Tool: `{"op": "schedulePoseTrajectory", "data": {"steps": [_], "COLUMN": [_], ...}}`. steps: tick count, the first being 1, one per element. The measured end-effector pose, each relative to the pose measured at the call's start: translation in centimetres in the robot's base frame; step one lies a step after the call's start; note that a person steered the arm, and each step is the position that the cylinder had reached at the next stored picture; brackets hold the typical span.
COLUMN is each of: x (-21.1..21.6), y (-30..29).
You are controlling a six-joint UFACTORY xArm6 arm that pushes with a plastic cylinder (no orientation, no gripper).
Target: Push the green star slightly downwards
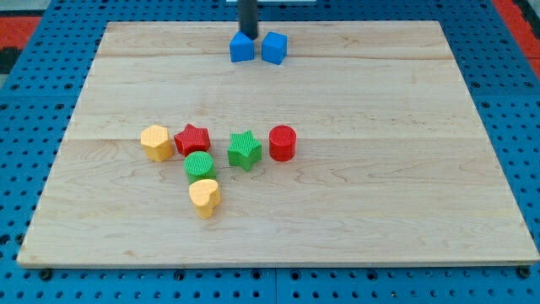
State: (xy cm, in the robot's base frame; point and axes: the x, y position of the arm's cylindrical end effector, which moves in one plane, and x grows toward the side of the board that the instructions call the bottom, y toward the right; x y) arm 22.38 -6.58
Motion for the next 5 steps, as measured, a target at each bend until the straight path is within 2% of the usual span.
{"op": "schedulePoseTrajectory", "data": {"steps": [1,2,4,5], "x": [-1.1,-1.2,3.9,3.9], "y": [-6.8,-7.5,-5.4,-4.1]}}
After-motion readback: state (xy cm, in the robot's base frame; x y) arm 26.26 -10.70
